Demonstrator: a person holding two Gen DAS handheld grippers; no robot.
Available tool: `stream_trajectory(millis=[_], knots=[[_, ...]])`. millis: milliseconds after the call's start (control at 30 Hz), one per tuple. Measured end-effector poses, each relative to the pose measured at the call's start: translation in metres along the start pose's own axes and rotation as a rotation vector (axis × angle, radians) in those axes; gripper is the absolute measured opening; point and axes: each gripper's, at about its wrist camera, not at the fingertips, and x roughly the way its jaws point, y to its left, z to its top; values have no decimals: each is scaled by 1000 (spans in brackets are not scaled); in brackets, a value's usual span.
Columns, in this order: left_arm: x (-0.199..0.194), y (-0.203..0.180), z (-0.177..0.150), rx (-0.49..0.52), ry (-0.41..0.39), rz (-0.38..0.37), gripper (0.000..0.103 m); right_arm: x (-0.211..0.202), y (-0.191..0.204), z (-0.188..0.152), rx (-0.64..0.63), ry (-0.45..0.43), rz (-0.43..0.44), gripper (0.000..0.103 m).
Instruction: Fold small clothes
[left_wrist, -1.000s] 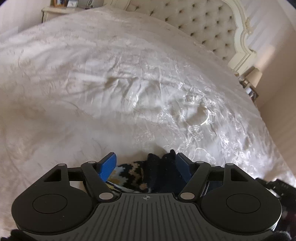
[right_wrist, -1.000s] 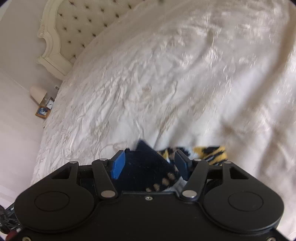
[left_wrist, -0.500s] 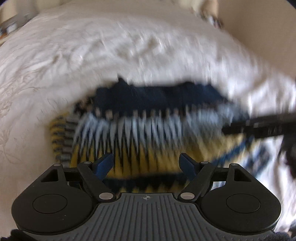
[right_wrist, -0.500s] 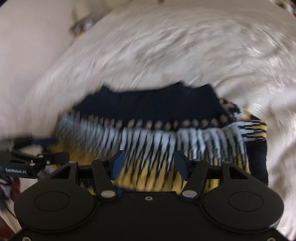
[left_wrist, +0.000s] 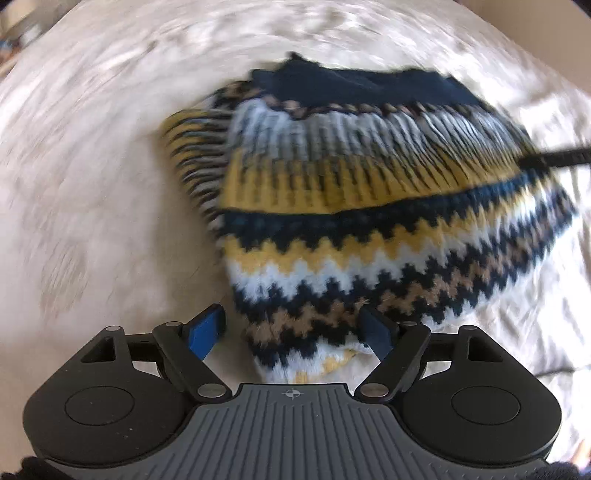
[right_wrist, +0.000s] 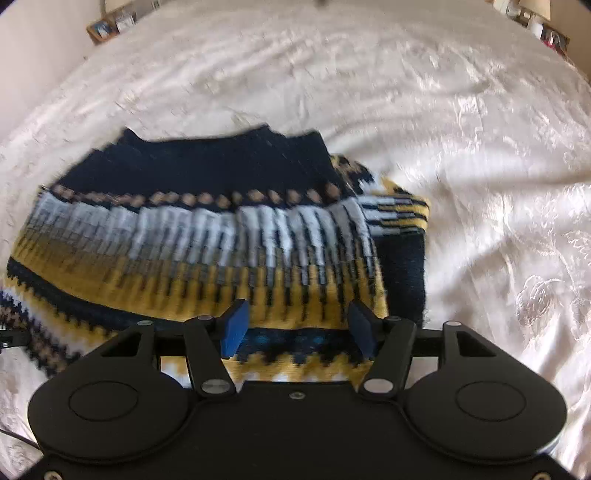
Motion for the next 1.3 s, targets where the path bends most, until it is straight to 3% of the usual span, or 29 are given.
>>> stream_trajectory(millis=[200,267,433,600,700,800,933,1067,1300], knots=[[-33,-18,2,-53,-112,4,78,-28,40,-22,-51,-47,88,79],[-35,-31,3,-42,-137,-8,78,-26,54,-31,-77,-21,96,82],[-19,-54,2,12,-136,-20,80,-8,61,-49,-72,49,62,103],[6,-42,-12,-37,-59,-9,81,4,22,-61,93,102,-28,103],[11,-30,-19,-72,-54,-31,88,5,3,-65,156,119,-29,103],[15,-29,-17,-74,-41,-35,90,8,-1,-66,138,135,-17,102],[21,-37,-12,-52,-2,-9,102,14,1,-65,130,144,-25,103],[25,-47,-7,-45,16,31,102,14,3,-67,132,129,-16,103],[7,-57,-34,-195,34,24,102,-3,-8,-79,95,107,55,103]])
